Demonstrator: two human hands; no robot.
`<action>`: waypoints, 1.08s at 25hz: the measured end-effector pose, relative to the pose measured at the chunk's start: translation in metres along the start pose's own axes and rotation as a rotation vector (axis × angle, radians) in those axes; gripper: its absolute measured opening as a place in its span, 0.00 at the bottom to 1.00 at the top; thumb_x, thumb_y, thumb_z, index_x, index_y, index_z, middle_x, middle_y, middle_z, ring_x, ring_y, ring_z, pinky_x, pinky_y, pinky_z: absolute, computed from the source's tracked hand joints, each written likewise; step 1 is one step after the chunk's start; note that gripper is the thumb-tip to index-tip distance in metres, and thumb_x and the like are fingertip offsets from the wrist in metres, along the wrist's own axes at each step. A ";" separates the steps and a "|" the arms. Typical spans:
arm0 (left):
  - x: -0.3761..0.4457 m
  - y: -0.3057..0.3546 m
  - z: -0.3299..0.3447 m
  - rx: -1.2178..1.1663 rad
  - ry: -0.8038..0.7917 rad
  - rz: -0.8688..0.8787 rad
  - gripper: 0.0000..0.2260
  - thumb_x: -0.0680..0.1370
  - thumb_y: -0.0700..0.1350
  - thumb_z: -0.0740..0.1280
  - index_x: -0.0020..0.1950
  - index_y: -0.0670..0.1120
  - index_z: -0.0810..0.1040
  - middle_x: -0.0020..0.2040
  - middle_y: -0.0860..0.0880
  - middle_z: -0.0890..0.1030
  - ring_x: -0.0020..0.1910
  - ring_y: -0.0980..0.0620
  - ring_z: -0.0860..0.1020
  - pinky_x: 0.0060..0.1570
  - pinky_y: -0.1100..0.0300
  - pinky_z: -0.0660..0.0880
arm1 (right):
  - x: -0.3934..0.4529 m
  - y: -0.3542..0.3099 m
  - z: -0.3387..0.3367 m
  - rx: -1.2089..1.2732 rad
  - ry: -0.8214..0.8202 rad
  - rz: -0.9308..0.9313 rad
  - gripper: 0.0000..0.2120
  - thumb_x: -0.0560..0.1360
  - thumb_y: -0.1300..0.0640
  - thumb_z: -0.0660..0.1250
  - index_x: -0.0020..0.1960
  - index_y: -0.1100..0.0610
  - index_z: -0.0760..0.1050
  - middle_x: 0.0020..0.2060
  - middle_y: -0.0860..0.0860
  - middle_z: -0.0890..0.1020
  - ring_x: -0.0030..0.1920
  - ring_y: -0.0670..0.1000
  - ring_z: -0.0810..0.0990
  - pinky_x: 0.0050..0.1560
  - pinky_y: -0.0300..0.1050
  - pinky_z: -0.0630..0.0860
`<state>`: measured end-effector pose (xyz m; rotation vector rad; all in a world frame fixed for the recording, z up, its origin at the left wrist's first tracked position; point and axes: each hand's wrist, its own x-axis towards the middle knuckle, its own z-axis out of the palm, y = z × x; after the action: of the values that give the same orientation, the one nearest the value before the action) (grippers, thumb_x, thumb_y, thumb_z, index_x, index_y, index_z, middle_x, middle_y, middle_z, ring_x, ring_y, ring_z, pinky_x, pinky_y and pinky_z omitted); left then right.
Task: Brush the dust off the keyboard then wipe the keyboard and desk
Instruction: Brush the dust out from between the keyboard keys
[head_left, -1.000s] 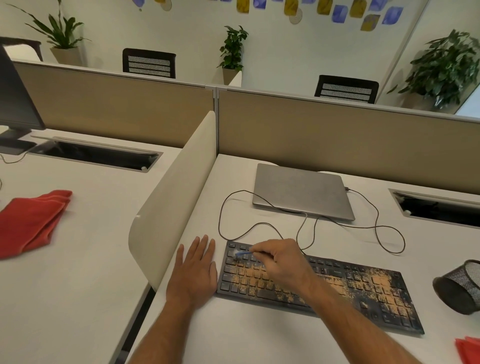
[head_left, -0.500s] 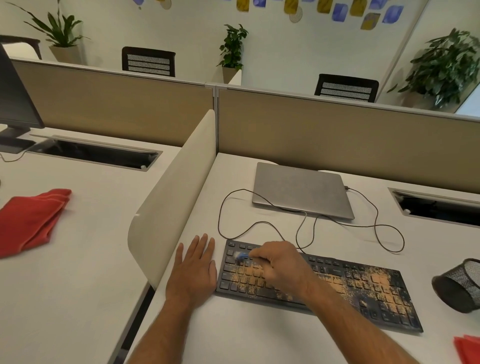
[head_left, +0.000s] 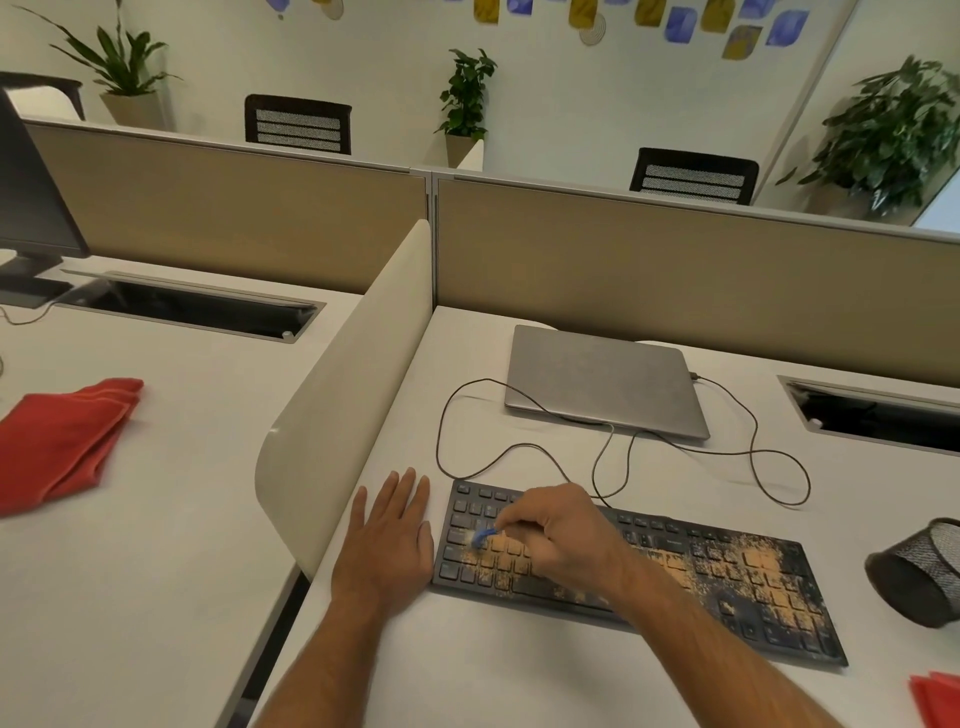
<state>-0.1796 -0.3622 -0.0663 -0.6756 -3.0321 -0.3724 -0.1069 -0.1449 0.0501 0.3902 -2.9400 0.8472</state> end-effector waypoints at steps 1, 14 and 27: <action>0.000 0.000 0.000 0.000 -0.005 -0.001 0.33 0.77 0.56 0.38 0.82 0.50 0.50 0.82 0.52 0.49 0.81 0.53 0.43 0.77 0.47 0.37 | 0.001 0.000 -0.001 0.012 0.042 0.012 0.08 0.75 0.58 0.66 0.50 0.52 0.83 0.38 0.48 0.84 0.37 0.46 0.79 0.40 0.44 0.77; 0.000 0.001 -0.001 0.001 -0.016 0.000 0.33 0.77 0.57 0.37 0.82 0.50 0.49 0.82 0.52 0.48 0.81 0.53 0.43 0.79 0.46 0.39 | -0.005 0.005 -0.007 -0.093 -0.084 -0.037 0.09 0.74 0.59 0.65 0.49 0.53 0.83 0.39 0.48 0.84 0.40 0.47 0.78 0.43 0.46 0.77; 0.000 0.002 -0.003 0.013 -0.028 -0.003 0.33 0.77 0.57 0.35 0.82 0.50 0.48 0.82 0.52 0.46 0.80 0.53 0.41 0.79 0.46 0.38 | -0.011 0.014 -0.012 -0.054 0.031 0.010 0.10 0.74 0.57 0.65 0.51 0.51 0.83 0.39 0.47 0.84 0.38 0.46 0.78 0.40 0.44 0.78</action>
<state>-0.1786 -0.3616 -0.0629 -0.6818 -3.0591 -0.3468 -0.1002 -0.1244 0.0516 0.3560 -2.9310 0.7664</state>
